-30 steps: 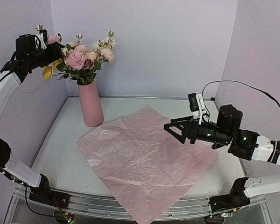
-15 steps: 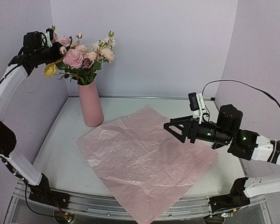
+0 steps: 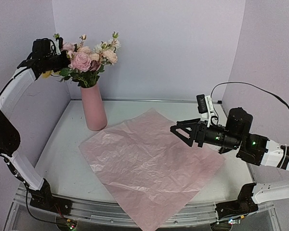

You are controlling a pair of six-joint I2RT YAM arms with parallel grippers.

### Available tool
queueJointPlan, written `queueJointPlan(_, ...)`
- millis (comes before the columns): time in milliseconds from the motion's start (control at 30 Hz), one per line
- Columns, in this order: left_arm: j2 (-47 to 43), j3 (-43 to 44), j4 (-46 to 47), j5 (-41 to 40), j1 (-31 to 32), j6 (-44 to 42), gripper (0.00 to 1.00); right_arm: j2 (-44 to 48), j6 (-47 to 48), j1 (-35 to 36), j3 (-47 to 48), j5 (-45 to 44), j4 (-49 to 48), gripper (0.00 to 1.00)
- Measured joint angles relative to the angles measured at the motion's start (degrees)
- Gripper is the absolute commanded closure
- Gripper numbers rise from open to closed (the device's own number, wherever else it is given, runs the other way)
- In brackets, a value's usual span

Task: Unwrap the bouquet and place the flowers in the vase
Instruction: Insert the fake flower into the vase.

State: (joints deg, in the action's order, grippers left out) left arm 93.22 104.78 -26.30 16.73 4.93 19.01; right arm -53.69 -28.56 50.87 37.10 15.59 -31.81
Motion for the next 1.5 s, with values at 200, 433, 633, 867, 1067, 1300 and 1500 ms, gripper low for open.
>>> queueJointPlan(200,-4.5,-1.7,-0.9,-0.6,0.1,-0.8,0.49,-0.4,0.0,0.0,0.0,0.0,-0.2,0.16)
queueJointPlan(433,-13.9,-4.4,-0.9,-3.3,0.0,-1.1,0.45,-1.6,0.0,0.0,0.0,0.0,-0.6,0.16)
queueJointPlan(633,-19.6,-6.7,-1.8,-5.2,0.0,-1.3,0.44,-1.6,0.0,0.0,0.0,0.0,-0.9,0.16)
queueJointPlan(867,-19.8,-3.8,-3.8,-10.1,0.0,-2.6,0.42,-1.6,0.0,0.0,0.0,0.0,-0.9,0.16)
queueJointPlan(1067,-16.2,5.6,-3.8,-14.5,0.0,-4.0,0.35,-1.6,0.0,0.0,0.0,0.0,-1.0,0.16)
queueJointPlan(1300,-9.2,13.8,-2.7,-16.9,0.0,-4.4,0.36,-1.5,-0.2,0.0,0.0,0.0,-1.2,0.16)
queueJointPlan(1500,-3.5,15.7,-1.7,-17.8,0.0,-4.7,0.39,-1.4,-0.3,0.0,0.0,0.0,-1.2,0.16)
